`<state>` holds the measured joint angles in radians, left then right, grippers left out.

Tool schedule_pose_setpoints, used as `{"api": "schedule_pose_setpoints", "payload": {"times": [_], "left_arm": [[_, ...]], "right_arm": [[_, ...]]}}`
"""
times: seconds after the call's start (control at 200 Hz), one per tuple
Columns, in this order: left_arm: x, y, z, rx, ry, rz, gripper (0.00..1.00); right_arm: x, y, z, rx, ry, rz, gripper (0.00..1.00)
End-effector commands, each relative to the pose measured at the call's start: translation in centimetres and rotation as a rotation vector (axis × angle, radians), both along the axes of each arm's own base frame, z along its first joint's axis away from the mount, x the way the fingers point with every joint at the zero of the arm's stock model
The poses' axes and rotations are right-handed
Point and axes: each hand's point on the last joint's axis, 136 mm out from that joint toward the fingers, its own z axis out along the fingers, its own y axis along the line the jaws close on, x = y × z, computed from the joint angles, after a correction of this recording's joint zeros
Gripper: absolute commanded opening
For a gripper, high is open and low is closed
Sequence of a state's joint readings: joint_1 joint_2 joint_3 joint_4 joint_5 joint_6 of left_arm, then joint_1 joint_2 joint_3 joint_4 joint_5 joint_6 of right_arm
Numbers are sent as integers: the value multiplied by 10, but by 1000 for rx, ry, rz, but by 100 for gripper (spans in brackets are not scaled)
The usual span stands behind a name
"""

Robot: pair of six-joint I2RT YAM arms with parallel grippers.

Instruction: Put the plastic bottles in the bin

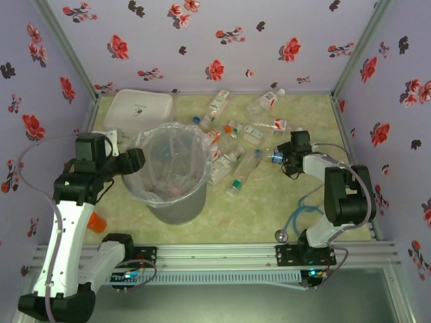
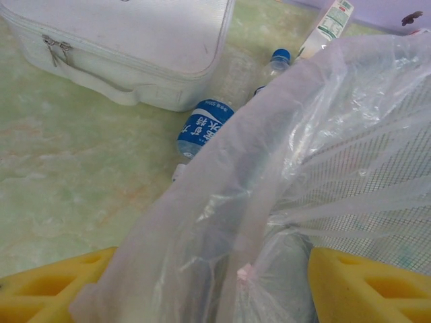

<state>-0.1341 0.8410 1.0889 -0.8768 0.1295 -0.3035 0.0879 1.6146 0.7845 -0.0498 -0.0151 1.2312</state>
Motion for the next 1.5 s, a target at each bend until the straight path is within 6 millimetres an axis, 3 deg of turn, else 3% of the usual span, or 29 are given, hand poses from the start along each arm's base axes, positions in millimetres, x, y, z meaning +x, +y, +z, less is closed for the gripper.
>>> {"api": "schedule_pose_setpoints", "payload": {"times": [0.0, 0.29, 0.425, 0.5, 0.655, 0.825, 0.9, 0.975, 1.085, 1.22, 1.365, 1.495], "left_arm": [[-9, 0, -11, 20, 33, -9, 70], [-8, -4, -11, 2, 28, -5, 70], [-8, -8, -12, -15, 23, -11, 70], [-7, -11, -12, -21, 20, -15, 70], [-4, -18, -9, -42, 9, -26, 69], [-1, -28, -11, -60, 7, -47, 61], [1, -28, -15, -42, 24, -41, 57], [2, -24, -19, -14, 43, -25, 53], [4, -24, -18, -5, 42, -13, 46], [6, -27, -15, -11, 32, -11, 37], [6, -27, -14, -12, 28, 2, 28], [6, -27, -16, -12, 31, 9, 22]], "right_arm": [[12, -6, 11, -31, -61, 3, 72], [-13, -33, 66, -138, -129, 49, 59], [-26, -37, 111, -198, -201, 104, 52], [-29, -32, 148, -212, -288, 152, 48], [-33, 5, 244, -113, -586, 303, 44], [-58, 55, 341, -93, -831, 495, 42], [-74, 87, 376, -119, -927, 617, 41], [-90, 119, 398, -194, -984, 729, 40], [-108, 166, 410, -300, -1027, 876, 39], [-118, 233, 403, -357, -1042, 1075, 38], [-126, 291, 373, -511, -988, 1289, 37], [-138, 334, 338, -609, -930, 1466, 29]]}}
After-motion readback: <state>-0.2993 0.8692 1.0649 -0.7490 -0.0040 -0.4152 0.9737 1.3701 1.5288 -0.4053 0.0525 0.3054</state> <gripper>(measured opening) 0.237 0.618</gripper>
